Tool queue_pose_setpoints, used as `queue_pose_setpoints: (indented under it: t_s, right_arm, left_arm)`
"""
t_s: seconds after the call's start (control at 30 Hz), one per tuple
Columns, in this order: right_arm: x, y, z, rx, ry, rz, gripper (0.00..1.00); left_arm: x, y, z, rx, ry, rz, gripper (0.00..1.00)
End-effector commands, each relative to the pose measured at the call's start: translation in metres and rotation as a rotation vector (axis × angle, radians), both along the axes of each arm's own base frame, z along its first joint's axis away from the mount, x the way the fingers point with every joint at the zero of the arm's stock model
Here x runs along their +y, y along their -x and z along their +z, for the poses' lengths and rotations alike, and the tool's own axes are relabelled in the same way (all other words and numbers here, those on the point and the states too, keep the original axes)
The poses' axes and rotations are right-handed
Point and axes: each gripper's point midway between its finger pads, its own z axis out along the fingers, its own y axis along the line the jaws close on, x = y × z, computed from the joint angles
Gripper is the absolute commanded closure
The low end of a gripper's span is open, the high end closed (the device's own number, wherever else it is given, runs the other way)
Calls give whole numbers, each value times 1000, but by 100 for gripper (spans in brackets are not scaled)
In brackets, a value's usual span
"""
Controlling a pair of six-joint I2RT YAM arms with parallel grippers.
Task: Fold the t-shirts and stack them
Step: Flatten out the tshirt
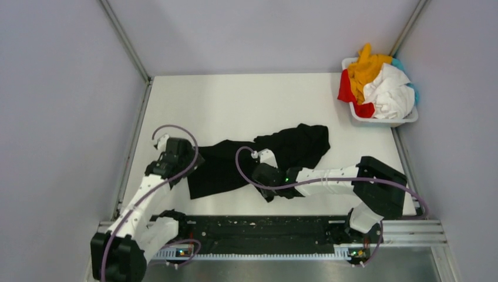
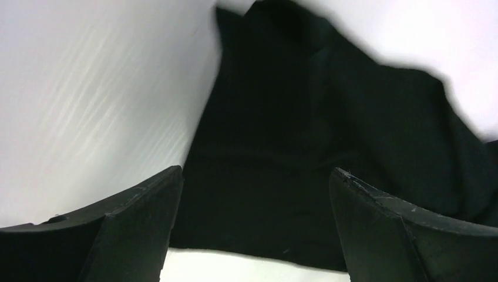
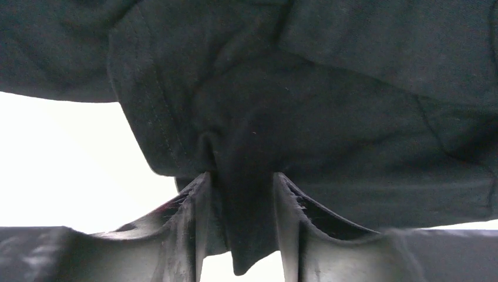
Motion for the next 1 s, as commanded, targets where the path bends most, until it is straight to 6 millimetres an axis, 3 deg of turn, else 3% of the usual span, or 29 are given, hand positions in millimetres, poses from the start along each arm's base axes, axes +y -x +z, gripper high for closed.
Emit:
queue_pose_setpoints:
  t_s: [0.0,0.1,0.33,0.5,0.7,0.97]
  right_arm:
    - [-42,2,-7,-29,93,-104,73]
    - [-56,-11,12,-100,73,-186,100]
    - [-102,-42,60,-187,-55,-387,100]
    - [-125,-50,93,-248,-162,-457,100]
    - [-169,-58,118,-323,-133,-573,100]
    - [-209,-73,162,-446,-175,-719,100]
  left_arm:
    - [-1,63,-41,145,81,67,1]
    - [-13,76,-49,155,163,53,1]
    - [-16,91,-50,164,186,42,1]
    - [-27,100,-69,228,233,35,6]
    - [-28,107,-81,273,207,42,15]
    - [-34,91,-80,233,189,25,30]
